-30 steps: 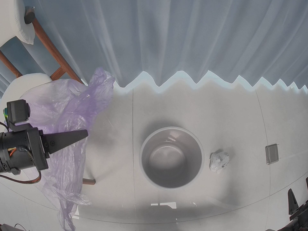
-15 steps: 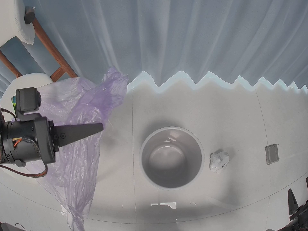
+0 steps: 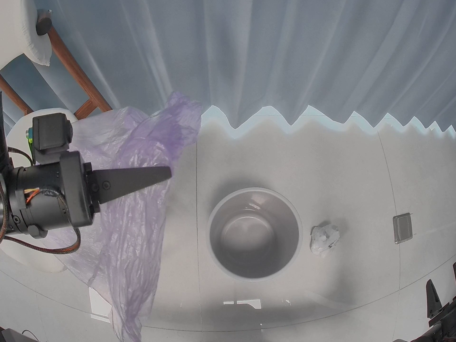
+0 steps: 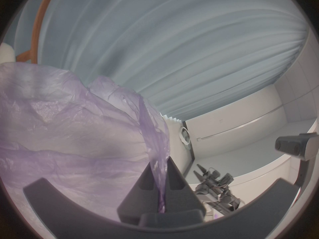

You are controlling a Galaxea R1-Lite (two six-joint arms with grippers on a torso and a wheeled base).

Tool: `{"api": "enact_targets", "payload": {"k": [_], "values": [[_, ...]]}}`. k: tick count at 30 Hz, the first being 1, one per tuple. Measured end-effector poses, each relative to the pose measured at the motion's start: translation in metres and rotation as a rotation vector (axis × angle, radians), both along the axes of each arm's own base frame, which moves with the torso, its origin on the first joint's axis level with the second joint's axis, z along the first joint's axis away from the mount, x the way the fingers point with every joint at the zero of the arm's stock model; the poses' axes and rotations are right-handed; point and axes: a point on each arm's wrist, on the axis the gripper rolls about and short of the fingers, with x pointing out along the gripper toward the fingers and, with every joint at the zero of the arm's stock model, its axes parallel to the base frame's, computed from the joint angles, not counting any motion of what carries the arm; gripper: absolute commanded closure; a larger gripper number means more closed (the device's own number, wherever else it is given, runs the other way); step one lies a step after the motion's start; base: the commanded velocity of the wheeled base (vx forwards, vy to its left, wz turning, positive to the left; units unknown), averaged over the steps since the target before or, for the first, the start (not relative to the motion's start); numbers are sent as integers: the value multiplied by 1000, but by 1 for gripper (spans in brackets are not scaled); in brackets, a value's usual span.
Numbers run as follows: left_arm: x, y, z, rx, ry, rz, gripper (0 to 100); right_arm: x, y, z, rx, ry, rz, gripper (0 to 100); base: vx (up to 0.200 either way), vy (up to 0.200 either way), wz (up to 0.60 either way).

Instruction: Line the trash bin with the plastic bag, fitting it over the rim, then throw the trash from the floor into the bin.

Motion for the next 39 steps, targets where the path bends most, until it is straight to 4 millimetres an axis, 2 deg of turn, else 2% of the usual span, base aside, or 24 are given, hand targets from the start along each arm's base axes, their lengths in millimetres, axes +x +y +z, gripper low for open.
{"api": "enact_targets", "payload": {"k": [5,22,39], "values": [[-2,-14,6,-33,33,-61,100,0,0,0,0,0,0,0,0,0,0],[0,-52,-1,-11,62,-185,100,0,0,0,0,0,0,0,0,0,0],[9,-57,-11,18,93,-162,100,0,0,0,0,0,0,0,0,0,0]]}}
